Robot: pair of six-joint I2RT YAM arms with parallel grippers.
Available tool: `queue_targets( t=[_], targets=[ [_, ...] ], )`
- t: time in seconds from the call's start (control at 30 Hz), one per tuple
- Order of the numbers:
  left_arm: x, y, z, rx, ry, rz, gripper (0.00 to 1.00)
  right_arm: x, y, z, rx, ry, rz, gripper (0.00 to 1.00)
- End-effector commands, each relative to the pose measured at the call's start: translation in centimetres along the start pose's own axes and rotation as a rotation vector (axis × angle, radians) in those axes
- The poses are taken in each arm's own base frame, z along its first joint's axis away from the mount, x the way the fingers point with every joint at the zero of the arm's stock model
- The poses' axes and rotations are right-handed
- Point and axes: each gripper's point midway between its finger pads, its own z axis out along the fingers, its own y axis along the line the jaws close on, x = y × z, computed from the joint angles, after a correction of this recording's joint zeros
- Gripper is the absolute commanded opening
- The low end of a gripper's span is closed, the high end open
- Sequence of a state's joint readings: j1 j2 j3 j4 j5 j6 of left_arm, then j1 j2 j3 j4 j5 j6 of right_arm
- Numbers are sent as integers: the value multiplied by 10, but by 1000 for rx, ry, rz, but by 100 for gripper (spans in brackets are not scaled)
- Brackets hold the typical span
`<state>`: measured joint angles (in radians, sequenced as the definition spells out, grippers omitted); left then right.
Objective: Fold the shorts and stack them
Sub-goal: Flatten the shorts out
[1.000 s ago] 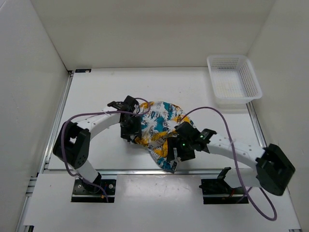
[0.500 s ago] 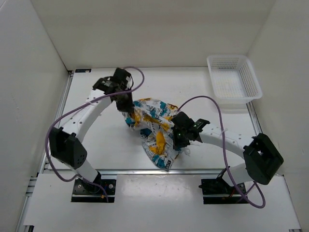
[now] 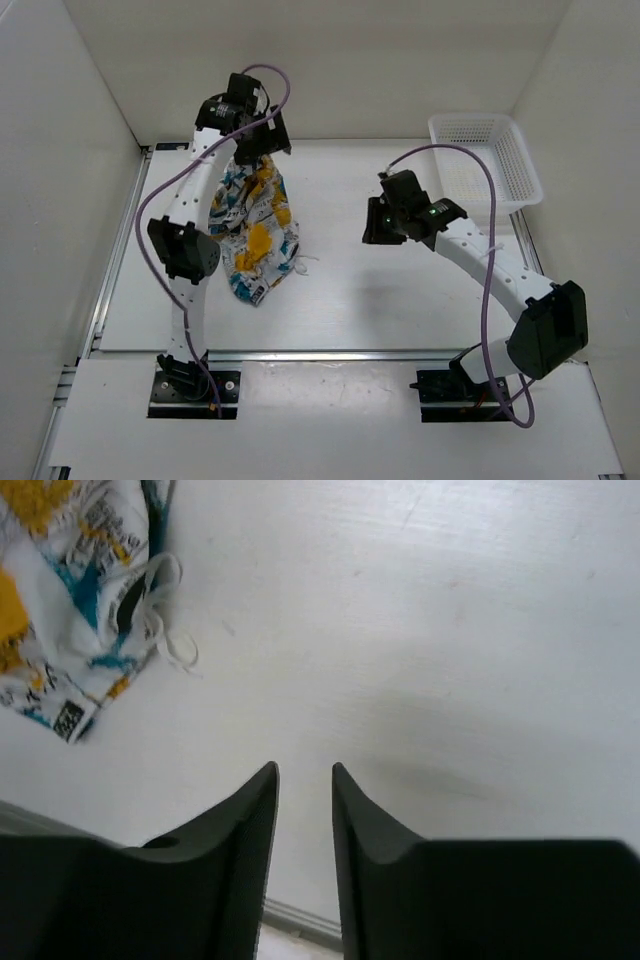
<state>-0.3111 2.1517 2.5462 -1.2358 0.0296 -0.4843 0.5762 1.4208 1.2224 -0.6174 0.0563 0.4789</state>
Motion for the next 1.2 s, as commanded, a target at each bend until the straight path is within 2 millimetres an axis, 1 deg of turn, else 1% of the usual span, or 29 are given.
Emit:
queue_targets(
  t=[0.0, 0.03, 0.07, 0.1, 0.13, 0.17, 0.23, 0.27, 0.3, 0.33, 0.37, 0.4, 0.43, 0.47, 0.5, 0.53, 0.6, 0.63, 0.7, 0.73, 0.83, 0.87, 0.9, 0.97, 1.0, 1.03, 1.07, 1.13, 1.17],
  targets=[
    [14, 45, 2, -125, 77, -54, 100, 23, 37, -11, -135, 54, -93, 45],
    [11, 48, -5, -144, 52, -66, 100, 33, 47, -9, -169, 73, -103, 65],
    [11, 50, -26, -152, 22, -75, 100, 37, 61, -7, -215, 65, -113, 70],
    [7, 54, -38, -170, -16, -74, 100, 58, 81, -3, -257, 113, -139, 75],
    [-1, 58, -51, -171, -59, -98, 100, 68, 93, 1, -277, 130, -156, 79],
    [0, 64, -78, -167, -93, -111, 100, 89, 117, 9, -304, 180, -206, 83],
    [-1, 76, -105, -181, -137, -147, 100, 101, 144, 16, -317, 201, -266, 83],
    [-2, 87, -131, -187, -178, -170, 100, 127, 156, 26, -296, 259, -326, 85],
    [-2, 93, -144, -191, -199, -183, 100, 131, 166, 29, -288, 262, -350, 86],
    [2, 102, -155, -206, -205, -198, 100, 120, 189, 27, -315, 230, -372, 86],
    [2, 113, -179, -219, -246, -224, 100, 137, 197, 40, -307, 268, -418, 86],
    [16, 125, -183, -249, -216, -239, 100, 129, 213, 40, -333, 246, -436, 86],
    [22, 132, -189, -265, -215, -253, 100, 139, 214, 58, -316, 281, -441, 86],
    [25, 146, -197, -297, -229, -278, 100, 140, 223, 65, -327, 277, -463, 86],
    [40, 154, -204, -315, -217, -291, 100, 142, 228, 73, -332, 287, -463, 86],
    [47, 156, -206, -308, -208, -301, 100, 142, 237, 89, -331, 289, -472, 85],
    [62, 164, -207, -317, -194, -318, 100, 146, 244, 103, -328, 313, -474, 85],
    [63, 167, -203, -319, -185, -315, 100, 145, 255, 118, -326, 314, -475, 85],
    [67, 168, -203, -321, -180, -307, 100, 144, 255, 134, -281, 318, -480, 85],
    [67, 168, -200, -316, -168, -307, 100, 139, 259, 149, -264, 308, -465, 85],
    [70, 167, -200, -312, -153, -300, 100, 130, 250, 167, -205, 291, -424, 75],
    [67, 168, -202, -314, -165, -305, 100, 132, 247, 172, -191, 293, -426, 63],
    [65, 167, -205, -311, -175, -304, 100, 127, 243, 175, -178, 284, -418, 57],
    [65, 167, -205, -311, -175, -304, 100, 136, 225, 182, -139, 319, -404, 43],
    [65, 167, -205, -311, -175, -304, 100, 132, 220, 182, -133, 316, -384, 20],
    [65, 165, -208, -299, -180, -303, 100, 129, 212, 184, -123, 316, -373, 9],
    [65, 165, -208, -299, -180, -303, 100, 139, 191, 186, -68, 345, -352, 1],
    [72, 167, -199, -297, -150, -297, 100, 116, 182, 171, -80, 278, -311, 0],
    [73, 165, -195, -281, -142, -278, 100, 132, 149, 169, -20, 308, -313, 0]
  ],
)
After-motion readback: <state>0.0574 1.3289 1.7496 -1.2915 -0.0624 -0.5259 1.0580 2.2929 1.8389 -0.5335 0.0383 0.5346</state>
